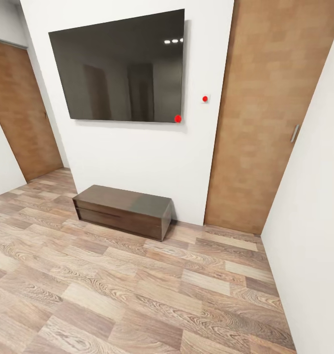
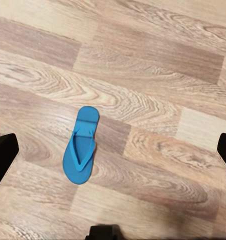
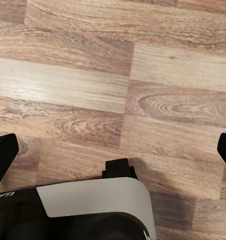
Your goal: In the bedroom, move the book from the bed onto either nightstand, and place the two sandals side by side next to the bed.
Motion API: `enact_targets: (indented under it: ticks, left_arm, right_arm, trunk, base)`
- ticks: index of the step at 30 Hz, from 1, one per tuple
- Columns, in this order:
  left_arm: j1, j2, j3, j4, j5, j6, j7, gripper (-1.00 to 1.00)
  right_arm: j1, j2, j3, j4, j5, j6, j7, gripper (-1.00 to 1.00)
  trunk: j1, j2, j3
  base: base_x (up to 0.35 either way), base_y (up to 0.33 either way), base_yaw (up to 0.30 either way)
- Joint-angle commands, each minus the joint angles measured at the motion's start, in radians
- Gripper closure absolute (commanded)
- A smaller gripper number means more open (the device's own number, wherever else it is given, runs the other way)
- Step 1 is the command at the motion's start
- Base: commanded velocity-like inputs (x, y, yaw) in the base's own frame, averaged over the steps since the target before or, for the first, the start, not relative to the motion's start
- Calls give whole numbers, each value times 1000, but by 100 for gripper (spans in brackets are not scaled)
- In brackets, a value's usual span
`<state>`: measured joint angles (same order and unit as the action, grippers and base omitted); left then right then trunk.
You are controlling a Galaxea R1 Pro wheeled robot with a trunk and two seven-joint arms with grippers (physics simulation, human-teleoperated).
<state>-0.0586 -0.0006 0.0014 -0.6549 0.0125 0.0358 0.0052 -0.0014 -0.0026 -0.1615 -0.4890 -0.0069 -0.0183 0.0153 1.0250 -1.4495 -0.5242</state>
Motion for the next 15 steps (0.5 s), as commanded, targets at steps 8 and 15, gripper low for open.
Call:
enact_targets:
  ticks: [8,15]
  left_arm:
    - [-150,-2,0,-207,2,372,-2,-100]
    - [-327,-15,6,-172,7,584,-3,-100]
  right_arm:
    - [0,0,-3,0,-1,-2,2,-100]
    - [0,-1,-4,0,-1,-3,3,-100]
  trunk:
    - [0,0,-1]
    - [0,0,-1]
  base:
    - [0,0,0]
    - [0,0,0]
